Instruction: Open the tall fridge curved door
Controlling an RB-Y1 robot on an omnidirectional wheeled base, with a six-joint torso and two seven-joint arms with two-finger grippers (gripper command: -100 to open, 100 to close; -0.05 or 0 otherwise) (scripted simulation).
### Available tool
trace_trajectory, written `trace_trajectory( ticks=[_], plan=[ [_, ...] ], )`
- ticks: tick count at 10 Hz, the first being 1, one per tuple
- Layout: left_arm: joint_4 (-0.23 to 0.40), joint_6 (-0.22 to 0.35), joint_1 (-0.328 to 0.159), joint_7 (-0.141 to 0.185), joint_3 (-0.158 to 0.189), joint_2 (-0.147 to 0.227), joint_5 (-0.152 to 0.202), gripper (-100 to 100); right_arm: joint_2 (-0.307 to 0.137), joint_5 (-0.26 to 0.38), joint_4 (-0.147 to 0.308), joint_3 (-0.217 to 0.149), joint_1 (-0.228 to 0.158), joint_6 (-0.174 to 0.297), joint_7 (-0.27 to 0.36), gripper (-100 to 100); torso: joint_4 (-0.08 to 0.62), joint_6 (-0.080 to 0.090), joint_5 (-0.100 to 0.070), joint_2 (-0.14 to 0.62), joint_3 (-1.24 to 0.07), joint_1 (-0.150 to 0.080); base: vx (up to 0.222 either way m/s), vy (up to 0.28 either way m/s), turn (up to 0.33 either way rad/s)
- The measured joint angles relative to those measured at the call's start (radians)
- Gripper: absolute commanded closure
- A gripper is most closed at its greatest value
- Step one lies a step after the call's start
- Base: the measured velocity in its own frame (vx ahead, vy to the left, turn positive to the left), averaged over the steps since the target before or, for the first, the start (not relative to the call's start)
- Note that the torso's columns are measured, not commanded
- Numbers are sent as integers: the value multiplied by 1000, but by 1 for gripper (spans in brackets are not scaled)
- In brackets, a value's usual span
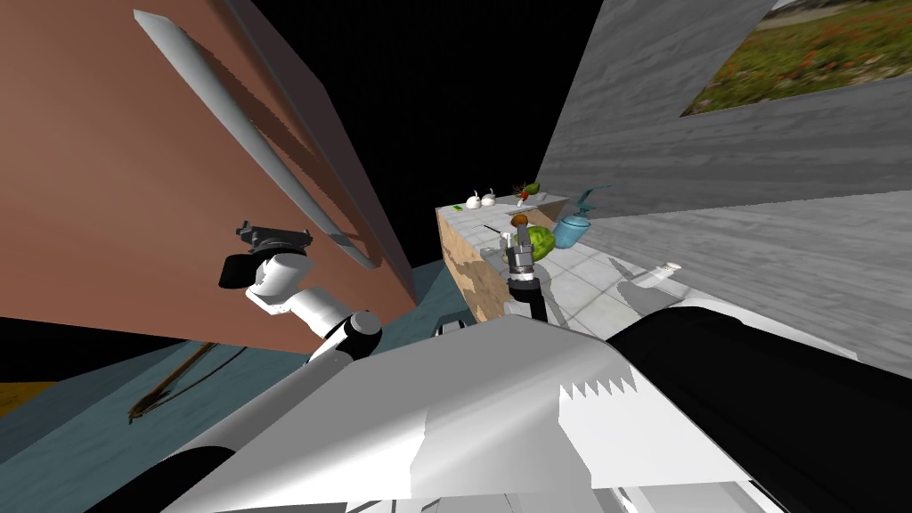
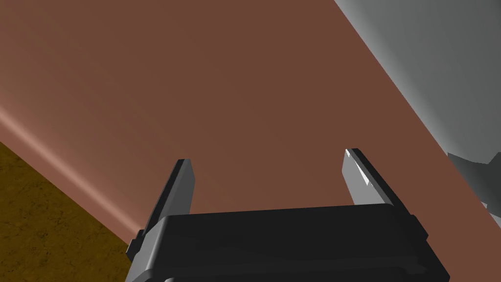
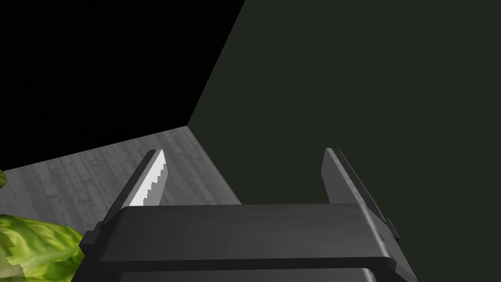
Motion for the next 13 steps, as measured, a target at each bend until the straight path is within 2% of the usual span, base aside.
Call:
trace_trajectory(
  ticks=[3,6,9,12,13],
  plan=[
    [0,0,0,0,0,0,0,-100,0,0,0,0,0,0,0,0,0,0,0,-1,0,0,2,2,-6],
    [24,51,-19,30,15,-11,12,-100,0,0,0,0,0,0,0,0,0,0,0,-1,0,0,6,6,-20],
    [28,102,-41,60,32,-28,6,-100,0,0,0,0,0,0,0,0,-3,5,0,-2,-2,-4,2,2,-5],
    [53,146,-60,89,45,-15,16,-100,0,0,0,0,0,0,0,0,-6,8,0,-6,-4,-7,0,0,0],
    [49,161,-65,98,51,-20,13,-100,0,0,0,0,0,0,0,0,-7,10,0,-7,-4,-9,0,0,0]
  ],
)
